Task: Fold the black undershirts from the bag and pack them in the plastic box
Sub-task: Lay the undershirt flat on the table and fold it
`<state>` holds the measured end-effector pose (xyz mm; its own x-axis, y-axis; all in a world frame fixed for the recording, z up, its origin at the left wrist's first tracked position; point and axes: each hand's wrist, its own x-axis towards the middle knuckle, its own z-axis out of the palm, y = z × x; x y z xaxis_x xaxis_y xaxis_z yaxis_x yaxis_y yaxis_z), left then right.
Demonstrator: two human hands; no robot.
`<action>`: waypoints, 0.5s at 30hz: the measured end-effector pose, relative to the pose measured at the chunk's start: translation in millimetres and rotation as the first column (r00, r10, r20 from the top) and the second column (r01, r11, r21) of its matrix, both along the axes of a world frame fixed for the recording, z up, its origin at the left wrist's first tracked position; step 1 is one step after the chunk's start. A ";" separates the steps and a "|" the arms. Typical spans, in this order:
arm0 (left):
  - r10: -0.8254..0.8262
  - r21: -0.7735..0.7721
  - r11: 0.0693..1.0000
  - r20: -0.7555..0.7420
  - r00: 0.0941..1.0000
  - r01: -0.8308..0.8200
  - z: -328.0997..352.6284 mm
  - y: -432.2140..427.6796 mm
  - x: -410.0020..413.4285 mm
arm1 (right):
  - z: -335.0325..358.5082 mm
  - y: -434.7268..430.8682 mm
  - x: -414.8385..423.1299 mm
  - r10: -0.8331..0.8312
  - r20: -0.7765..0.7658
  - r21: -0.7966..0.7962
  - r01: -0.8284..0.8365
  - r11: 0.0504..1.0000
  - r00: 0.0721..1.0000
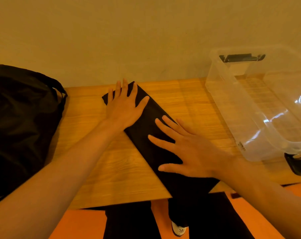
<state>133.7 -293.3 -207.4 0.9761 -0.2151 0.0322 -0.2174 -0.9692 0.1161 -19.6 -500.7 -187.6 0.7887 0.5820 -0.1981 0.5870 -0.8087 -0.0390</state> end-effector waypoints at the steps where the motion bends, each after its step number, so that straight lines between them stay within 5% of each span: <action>1: 0.037 -0.005 0.999 -0.050 0.998 -0.037 -4.8 -5.5 -6.0 | -5.1 -4.8 4.0 0.075 -0.019 -0.022 -0.075 0.997 0.997; 6: 0.043 0.074 0.997 -0.103 0.994 -0.035 -25.1 -9.1 -2.7 | -22.6 -0.2 -4.0 0.019 -0.028 0.007 -0.019 1.000 0.999; 15: -0.257 0.106 0.958 -0.108 0.960 0.268 -23.0 -22.3 40.7 | -37.9 50.6 -19.8 -0.300 0.042 0.154 0.291 0.944 0.953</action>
<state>174.3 -315.6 -230.4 0.8823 -0.4607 -0.0961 -0.4595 -0.8875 0.0356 -39.4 -450.1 -225.5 0.9378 0.3395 -0.0725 0.3276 -0.9346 -0.1383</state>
